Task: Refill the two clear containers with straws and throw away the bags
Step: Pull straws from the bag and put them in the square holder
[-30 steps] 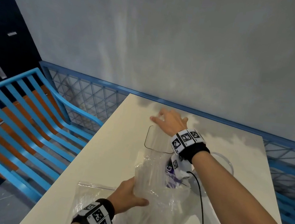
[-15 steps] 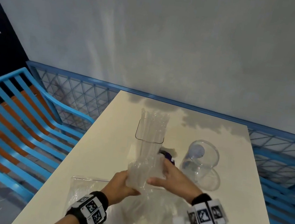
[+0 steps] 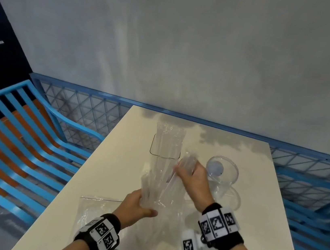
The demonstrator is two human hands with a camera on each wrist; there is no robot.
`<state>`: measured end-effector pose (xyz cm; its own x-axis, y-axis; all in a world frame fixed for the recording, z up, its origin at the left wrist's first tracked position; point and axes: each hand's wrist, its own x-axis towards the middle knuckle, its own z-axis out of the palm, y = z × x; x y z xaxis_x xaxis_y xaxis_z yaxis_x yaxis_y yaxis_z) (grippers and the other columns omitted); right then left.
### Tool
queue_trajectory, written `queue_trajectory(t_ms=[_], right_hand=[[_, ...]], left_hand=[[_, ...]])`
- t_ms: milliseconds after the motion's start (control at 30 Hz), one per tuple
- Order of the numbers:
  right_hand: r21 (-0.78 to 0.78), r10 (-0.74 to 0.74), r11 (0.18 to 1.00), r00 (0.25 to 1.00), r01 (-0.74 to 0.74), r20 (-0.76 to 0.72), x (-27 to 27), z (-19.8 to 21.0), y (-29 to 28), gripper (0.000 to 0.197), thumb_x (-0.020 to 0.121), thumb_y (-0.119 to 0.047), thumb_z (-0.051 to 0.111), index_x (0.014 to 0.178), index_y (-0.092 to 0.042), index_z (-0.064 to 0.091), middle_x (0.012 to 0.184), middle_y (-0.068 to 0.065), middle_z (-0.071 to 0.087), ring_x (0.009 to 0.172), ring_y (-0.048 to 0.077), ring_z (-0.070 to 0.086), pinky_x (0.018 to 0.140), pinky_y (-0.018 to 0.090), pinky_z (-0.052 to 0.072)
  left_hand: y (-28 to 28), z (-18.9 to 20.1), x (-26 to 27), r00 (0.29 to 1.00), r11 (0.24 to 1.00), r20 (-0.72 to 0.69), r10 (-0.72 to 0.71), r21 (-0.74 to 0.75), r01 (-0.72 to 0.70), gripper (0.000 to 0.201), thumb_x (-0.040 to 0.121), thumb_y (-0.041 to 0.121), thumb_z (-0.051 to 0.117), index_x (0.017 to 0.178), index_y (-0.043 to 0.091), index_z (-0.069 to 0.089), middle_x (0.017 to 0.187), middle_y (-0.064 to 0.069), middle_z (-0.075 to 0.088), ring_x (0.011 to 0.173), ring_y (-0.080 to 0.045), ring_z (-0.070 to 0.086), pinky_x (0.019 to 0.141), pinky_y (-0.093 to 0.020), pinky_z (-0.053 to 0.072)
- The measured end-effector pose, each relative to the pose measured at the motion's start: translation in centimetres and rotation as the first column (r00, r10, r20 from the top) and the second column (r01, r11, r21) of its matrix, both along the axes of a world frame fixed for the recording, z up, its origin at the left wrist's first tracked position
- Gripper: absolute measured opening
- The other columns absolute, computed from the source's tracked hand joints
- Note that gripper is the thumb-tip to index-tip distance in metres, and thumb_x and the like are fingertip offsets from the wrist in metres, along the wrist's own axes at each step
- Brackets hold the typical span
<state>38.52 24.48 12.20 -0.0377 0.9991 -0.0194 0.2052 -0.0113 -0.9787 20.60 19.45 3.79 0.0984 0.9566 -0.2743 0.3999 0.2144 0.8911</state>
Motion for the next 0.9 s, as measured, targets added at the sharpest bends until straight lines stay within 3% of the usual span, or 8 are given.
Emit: queue_trajectory(t_ms=[67,200,333,533,600,733,833,900], right_hand=[[0.033,-0.01,0.999,0.999,0.011,-0.036,0.3,2.2,0.7,0.009,0.086,-0.016,0.065,0.083,-0.018,0.057,0.077,0.004,0.063,0.069,0.019,0.062,0.054,0.02,0.049],[0.084,0.033,0.996,0.999,-0.032,-0.005,0.4,5.5,1.9,0.006,0.088,-0.012,0.062,0.085,-0.006,0.062,0.081,0.001,0.064,0.075,0.01,0.06,0.07,0.022,0.045],[0.105,0.031,0.994,0.999,-0.03,-0.008,0.4,8.8,2.6,0.015,0.087,-0.013,0.059,0.089,-0.001,0.067,0.091,0.01,0.072,0.09,0.021,0.066,0.084,0.035,0.051],[0.273,-0.017,0.96,0.986,0.063,-0.167,0.5,16.2,6.1,0.008,0.085,-0.008,0.059,0.089,-0.003,0.063,0.074,0.005,0.067,0.068,0.016,0.067,0.061,0.024,0.055],[0.319,-0.043,0.941,0.973,0.116,-0.227,-0.3,17.2,7.7,0.012,0.081,-0.009,0.062,0.091,-0.003,0.062,0.074,0.005,0.067,0.07,0.017,0.068,0.064,0.028,0.057],[0.345,-0.107,0.916,0.954,0.204,-0.28,-3.2,14.8,10.0,0.018,0.076,-0.006,0.067,0.092,-0.007,0.06,0.075,0.002,0.064,0.069,0.016,0.064,0.067,0.03,0.055],[0.368,-0.114,0.916,0.984,0.158,-0.139,-4.5,10.2,10.0,0.021,0.078,-0.005,0.067,0.08,-0.02,0.053,0.068,-0.007,0.053,0.056,-0.001,0.051,0.059,0.016,0.047],[0.346,-0.081,0.934,0.996,0.09,-0.039,-4.9,7.2,9.7,0.014,0.08,-0.007,0.066,0.083,-0.014,0.054,0.066,-0.007,0.051,0.056,0.004,0.048,0.057,0.019,0.045]], left_hand=[[0.0,0.1,0.0,1.0,1.0,-0.003,0.003,-0.004,-0.003,0.043,0.07,0.015,0.08,0.11,0.018,0.064,0.105,0.002,0.069,0.097,-0.008,0.065,0.077,-0.014,0.049],[0.0,0.2,0.0,1.0,1.0,0.007,0.011,-0.002,-0.011,0.042,0.071,0.016,0.08,0.11,0.019,0.064,0.104,0.004,0.069,0.095,-0.005,0.064,0.073,-0.011,0.048],[0.0,0.3,-0.1,1.0,1.0,0.018,0.011,-0.003,-0.01,0.042,0.071,0.016,0.079,0.111,0.019,0.064,0.105,0.006,0.069,0.098,-0.006,0.064,0.078,-0.015,0.049],[-0.1,0.0,-0.5,1.0,1.0,0.013,0.004,-0.01,-0.004,0.045,0.072,0.016,0.079,0.113,0.018,0.063,0.107,0.003,0.068,0.098,-0.009,0.064,0.077,-0.013,0.048],[-0.2,-0.1,-0.7,1.0,1.0,0.014,0.004,-0.005,-0.004,0.043,0.072,0.015,0.08,0.111,0.02,0.062,0.105,0.004,0.068,0.097,-0.011,0.065,0.075,-0.012,0.047],[0.0,-0.2,-0.9,1.0,1.0,0.006,0.013,-0.007,-0.013,0.046,0.071,0.016,0.08,0.113,0.018,0.062,0.106,0.003,0.068,0.098,-0.012,0.064,0.077,-0.012,0.047],[0.1,-0.1,-1.0,1.0,1.0,0.014,0.013,-0.013,-0.013,0.045,0.071,0.016,0.079,0.113,0.018,0.062,0.107,0.003,0.069,0.099,-0.011,0.065,0.081,-0.016,0.049],[0.2,-0.1,-1.1,1.0,1.0,0.017,0.018,-0.019,-0.018,0.042,0.071,0.015,0.079,0.11,0.02,0.062,0.105,0.004,0.069,0.098,-0.01,0.065,0.081,-0.016,0.05]])
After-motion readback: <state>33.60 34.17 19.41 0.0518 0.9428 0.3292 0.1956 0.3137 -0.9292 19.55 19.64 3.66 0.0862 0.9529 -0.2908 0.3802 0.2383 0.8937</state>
